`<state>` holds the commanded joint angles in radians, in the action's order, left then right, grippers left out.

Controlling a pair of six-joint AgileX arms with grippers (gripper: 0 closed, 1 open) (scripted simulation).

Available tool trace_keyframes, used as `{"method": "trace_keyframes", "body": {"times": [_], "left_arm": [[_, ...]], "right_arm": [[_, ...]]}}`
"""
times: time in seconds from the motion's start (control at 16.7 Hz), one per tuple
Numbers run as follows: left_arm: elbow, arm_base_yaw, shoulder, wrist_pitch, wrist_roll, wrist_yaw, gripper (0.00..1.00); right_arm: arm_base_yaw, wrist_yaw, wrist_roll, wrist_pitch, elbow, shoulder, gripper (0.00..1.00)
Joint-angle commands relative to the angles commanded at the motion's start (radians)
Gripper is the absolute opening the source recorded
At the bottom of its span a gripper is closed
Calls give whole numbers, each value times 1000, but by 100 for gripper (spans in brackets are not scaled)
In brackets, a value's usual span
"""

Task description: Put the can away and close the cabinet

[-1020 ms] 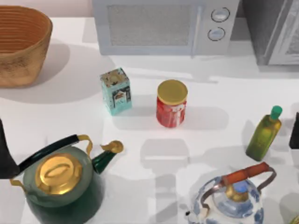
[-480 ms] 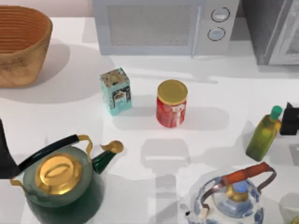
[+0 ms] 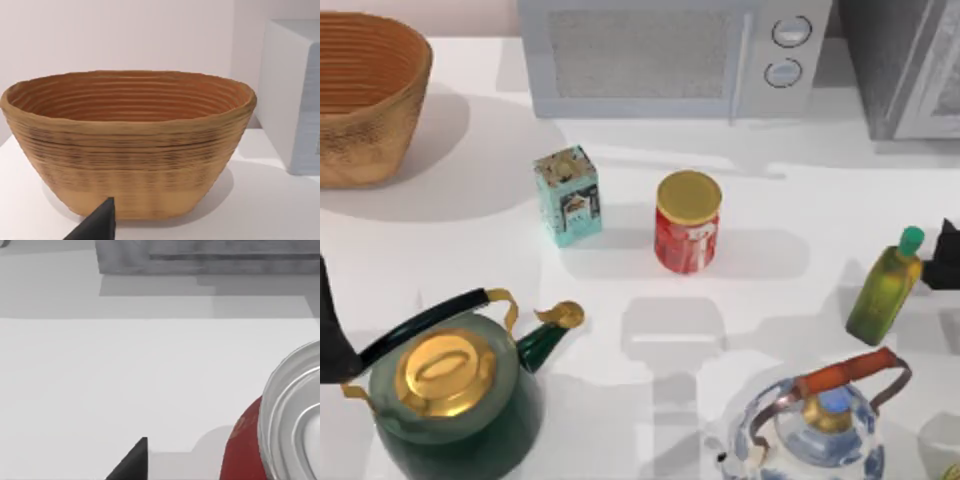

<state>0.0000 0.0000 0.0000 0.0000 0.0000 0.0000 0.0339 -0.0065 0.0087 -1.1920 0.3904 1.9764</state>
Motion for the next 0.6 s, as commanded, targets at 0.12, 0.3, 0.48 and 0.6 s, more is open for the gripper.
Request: {"method": "trace_keyframes", "body": {"times": [0.12, 0.3, 0.48, 0.6], "left_arm": [[0, 0, 0, 0, 0, 0, 100], [0, 0, 0, 0, 0, 0, 100], [0, 0, 0, 0, 0, 0, 100], [0, 0, 0, 0, 0, 0, 100]], "right_arm": [[0, 0, 0, 0, 0, 0, 47], [0, 0, 0, 0, 0, 0, 25], [0, 0, 0, 0, 0, 0, 2], [0, 0, 0, 0, 0, 0, 0]]}}
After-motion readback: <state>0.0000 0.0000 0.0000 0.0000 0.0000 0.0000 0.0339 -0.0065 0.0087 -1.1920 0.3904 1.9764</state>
